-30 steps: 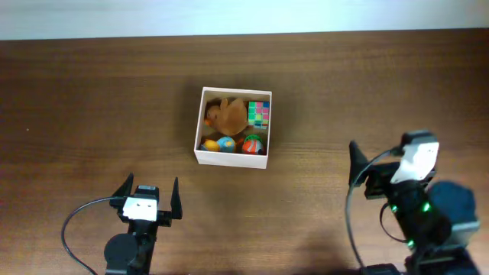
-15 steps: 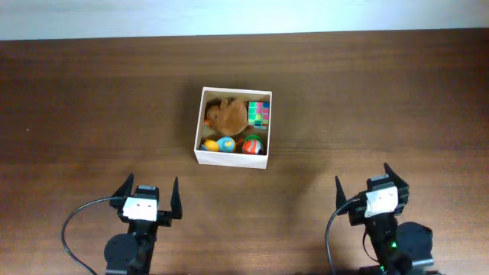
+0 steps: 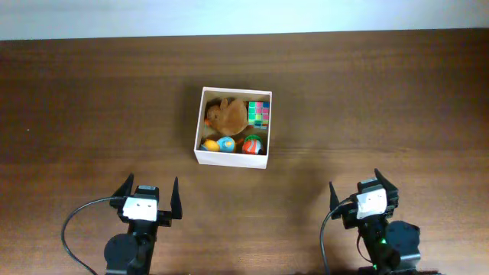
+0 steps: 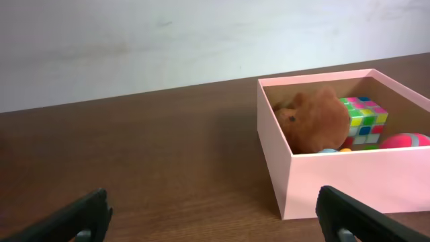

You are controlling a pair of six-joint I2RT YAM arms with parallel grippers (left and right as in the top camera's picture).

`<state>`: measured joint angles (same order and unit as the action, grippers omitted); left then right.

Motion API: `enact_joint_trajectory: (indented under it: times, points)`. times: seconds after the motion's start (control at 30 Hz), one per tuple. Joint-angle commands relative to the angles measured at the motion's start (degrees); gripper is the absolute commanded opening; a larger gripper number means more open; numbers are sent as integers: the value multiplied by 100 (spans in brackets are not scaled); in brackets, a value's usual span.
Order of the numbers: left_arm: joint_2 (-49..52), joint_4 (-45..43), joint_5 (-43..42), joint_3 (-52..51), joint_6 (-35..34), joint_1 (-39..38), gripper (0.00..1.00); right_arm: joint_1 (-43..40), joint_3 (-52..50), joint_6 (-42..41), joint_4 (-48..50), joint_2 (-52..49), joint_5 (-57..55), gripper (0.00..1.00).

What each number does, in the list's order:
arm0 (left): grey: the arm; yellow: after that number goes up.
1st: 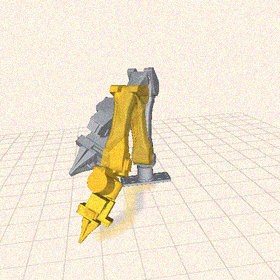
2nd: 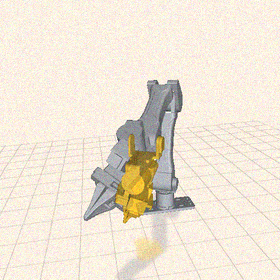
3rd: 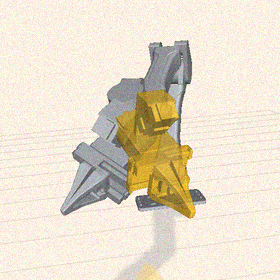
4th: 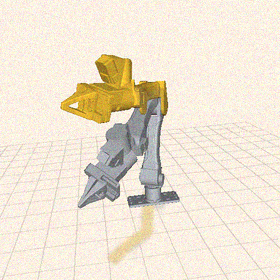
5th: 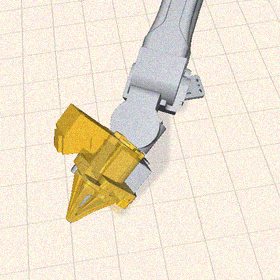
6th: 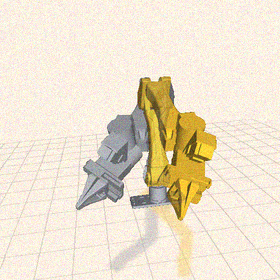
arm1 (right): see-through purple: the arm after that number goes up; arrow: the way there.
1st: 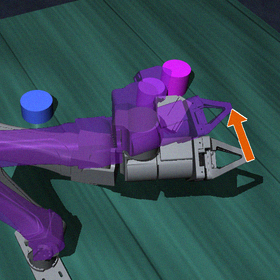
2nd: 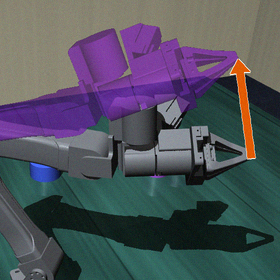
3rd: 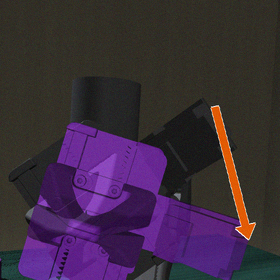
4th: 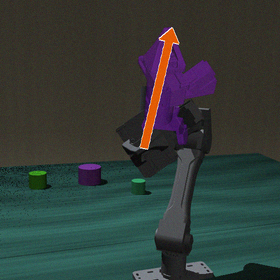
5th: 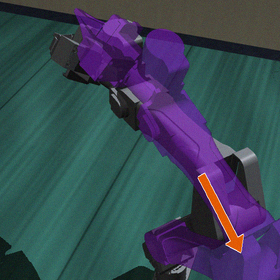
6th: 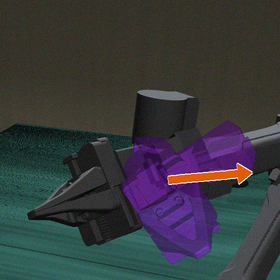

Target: Pack container

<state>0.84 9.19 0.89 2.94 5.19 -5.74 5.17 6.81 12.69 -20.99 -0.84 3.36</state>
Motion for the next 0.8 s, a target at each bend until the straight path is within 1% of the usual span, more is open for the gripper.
enact_joint_trajectory:
  times: [0.0, 0.77]
  points:
    - [-55, -20, 0, -39, 111, 28, 99, -42, -63, 39, 33, 66, 142, 99]
    - [-55, -17, 0, -39, 111, 28, 99, -37, -63, 39, 35, 66, 203, 99]
